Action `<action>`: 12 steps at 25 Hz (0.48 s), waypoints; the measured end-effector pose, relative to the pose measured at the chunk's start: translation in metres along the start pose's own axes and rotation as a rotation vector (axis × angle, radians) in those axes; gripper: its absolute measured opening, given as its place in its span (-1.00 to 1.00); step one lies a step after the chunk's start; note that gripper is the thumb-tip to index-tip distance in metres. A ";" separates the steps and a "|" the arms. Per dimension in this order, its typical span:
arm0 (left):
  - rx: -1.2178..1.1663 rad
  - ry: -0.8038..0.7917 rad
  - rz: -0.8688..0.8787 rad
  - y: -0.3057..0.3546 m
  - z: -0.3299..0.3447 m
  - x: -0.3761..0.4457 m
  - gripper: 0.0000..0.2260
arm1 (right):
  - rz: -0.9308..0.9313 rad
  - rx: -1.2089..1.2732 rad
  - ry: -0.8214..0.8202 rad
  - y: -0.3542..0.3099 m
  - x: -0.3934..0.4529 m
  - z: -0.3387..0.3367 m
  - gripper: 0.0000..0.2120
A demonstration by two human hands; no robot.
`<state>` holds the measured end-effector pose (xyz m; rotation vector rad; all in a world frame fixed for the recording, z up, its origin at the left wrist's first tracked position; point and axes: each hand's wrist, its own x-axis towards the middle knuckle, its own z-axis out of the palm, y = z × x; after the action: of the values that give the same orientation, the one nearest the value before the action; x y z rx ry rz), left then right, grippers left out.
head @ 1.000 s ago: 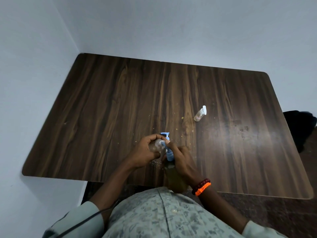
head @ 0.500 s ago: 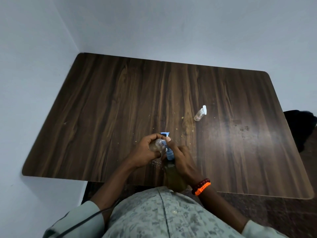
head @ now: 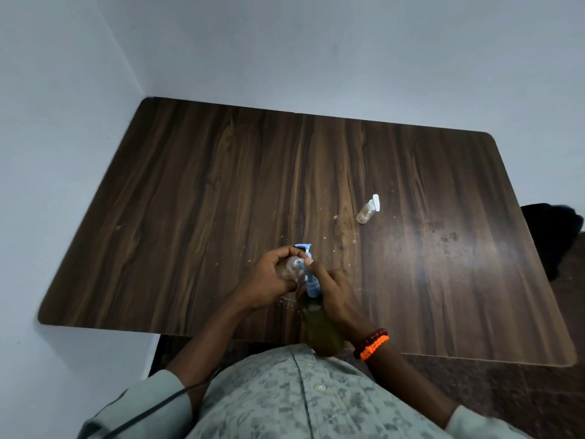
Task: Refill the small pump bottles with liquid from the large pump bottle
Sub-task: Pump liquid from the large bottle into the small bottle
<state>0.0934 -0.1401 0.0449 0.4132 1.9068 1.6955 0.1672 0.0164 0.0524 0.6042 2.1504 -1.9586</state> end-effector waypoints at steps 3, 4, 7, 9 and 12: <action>0.009 -0.045 0.006 0.000 0.002 -0.003 -0.68 | -0.013 -0.015 -0.034 -0.001 -0.003 -0.001 -0.48; 0.020 -0.042 0.004 0.000 0.002 -0.004 -0.66 | -0.006 -0.016 -0.038 -0.002 -0.004 0.000 -0.45; 0.054 -0.008 -0.010 -0.002 0.001 -0.003 -0.61 | -0.003 -0.019 -0.022 -0.002 -0.005 0.000 -0.25; 0.049 0.004 -0.016 -0.002 0.000 -0.002 -0.63 | -0.021 -0.005 -0.016 0.001 -0.004 -0.001 -0.12; 0.057 -0.004 0.003 -0.001 0.001 -0.003 -0.64 | -0.013 0.016 -0.033 0.000 -0.006 -0.001 -0.27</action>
<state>0.0963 -0.1410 0.0448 0.4416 1.9558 1.6445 0.1727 0.0165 0.0551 0.5587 2.1262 -1.9802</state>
